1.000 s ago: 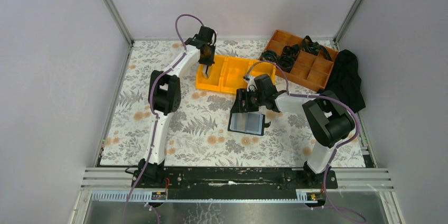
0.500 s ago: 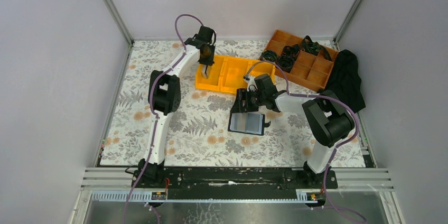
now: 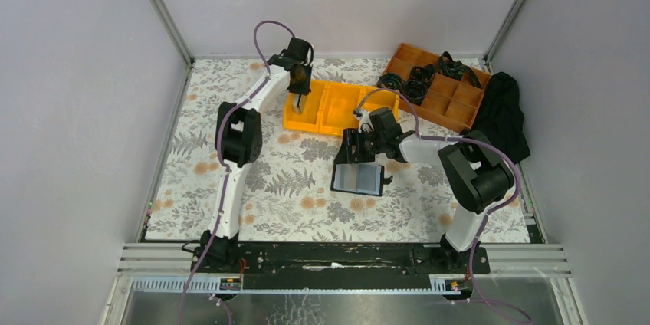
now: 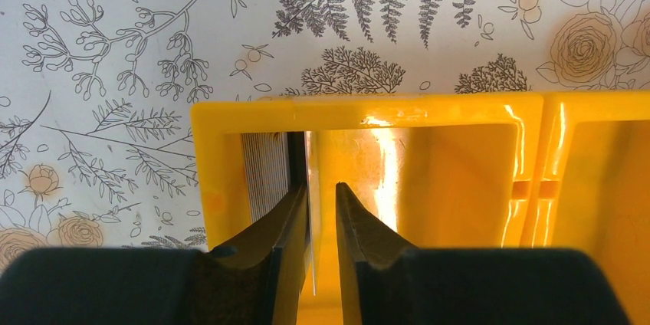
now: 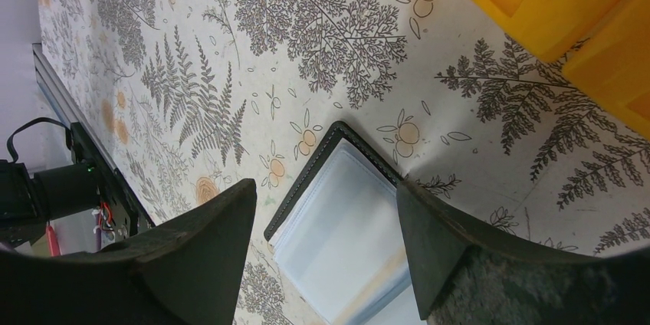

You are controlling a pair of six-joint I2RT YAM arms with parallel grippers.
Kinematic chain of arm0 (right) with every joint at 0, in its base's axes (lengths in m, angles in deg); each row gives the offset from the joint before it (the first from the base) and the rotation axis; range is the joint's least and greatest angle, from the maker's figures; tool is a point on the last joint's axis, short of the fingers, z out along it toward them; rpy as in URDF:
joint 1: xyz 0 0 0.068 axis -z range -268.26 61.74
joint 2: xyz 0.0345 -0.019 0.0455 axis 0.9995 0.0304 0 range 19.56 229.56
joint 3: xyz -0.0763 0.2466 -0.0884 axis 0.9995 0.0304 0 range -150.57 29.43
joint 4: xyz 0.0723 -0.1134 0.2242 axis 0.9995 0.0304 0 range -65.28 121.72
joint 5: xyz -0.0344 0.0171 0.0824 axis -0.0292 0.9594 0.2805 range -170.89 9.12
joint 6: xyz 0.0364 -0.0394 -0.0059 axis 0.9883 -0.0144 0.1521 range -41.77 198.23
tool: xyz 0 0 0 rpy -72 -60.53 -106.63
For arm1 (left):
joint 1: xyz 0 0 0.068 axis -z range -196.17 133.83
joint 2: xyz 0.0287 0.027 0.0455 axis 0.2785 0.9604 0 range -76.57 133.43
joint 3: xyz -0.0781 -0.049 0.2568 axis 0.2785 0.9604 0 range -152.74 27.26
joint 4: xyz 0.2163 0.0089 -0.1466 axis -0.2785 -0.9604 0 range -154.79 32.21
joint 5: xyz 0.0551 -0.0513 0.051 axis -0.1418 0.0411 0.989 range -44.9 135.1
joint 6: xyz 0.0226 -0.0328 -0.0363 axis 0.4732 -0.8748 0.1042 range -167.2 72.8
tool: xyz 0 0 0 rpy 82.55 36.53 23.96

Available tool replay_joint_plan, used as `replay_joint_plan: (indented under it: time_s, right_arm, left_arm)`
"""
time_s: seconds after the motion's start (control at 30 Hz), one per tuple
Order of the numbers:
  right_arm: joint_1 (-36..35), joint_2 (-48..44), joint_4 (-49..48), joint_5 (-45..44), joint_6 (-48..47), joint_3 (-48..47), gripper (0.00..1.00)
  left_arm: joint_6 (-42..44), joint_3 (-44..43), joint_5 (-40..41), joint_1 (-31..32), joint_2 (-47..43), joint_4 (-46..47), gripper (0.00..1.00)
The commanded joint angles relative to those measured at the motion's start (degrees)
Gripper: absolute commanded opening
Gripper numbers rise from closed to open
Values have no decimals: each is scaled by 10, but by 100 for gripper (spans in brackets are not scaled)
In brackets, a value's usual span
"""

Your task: Take the credit cards out of the card holder

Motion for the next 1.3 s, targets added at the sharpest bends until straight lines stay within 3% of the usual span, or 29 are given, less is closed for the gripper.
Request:
replay_joint_plan:
  time_s: [0.0, 0.47, 0.7, 0.8, 1.0, 1.13, 1.2, 1.27]
  right_arm:
    - [2, 13, -11, 19, 5, -2, 75]
    - [2, 12, -12, 23, 6, -2, 75]
    - [2, 9, -14, 25, 7, 0, 75]
    - [2, -5, -16, 26, 6, 4, 75]
    - [2, -85, -2, 19, -8, 25, 77]
    - [2, -145, -4, 1, -6, 58, 75]
    - [2, -172, 4, -14, -10, 77, 67]
    - [1, -200, 22, -42, -15, 92, 48]
  left_arm:
    - [-3, -17, 8, -8, -31, 15, 28]
    - [-5, -4, 11, -8, -64, 22, 28]
    - [-11, 37, 10, 3, -114, 58, 27]
    - [-21, 79, 13, 15, -157, 95, 33]
    - [-52, 249, 40, 73, -310, 218, 38]
    - [-89, 460, 42, 106, -421, 403, 38]
    - [-109, 538, 45, 117, -450, 454, 36]
    - [-115, 590, 51, 136, -473, 475, 33]
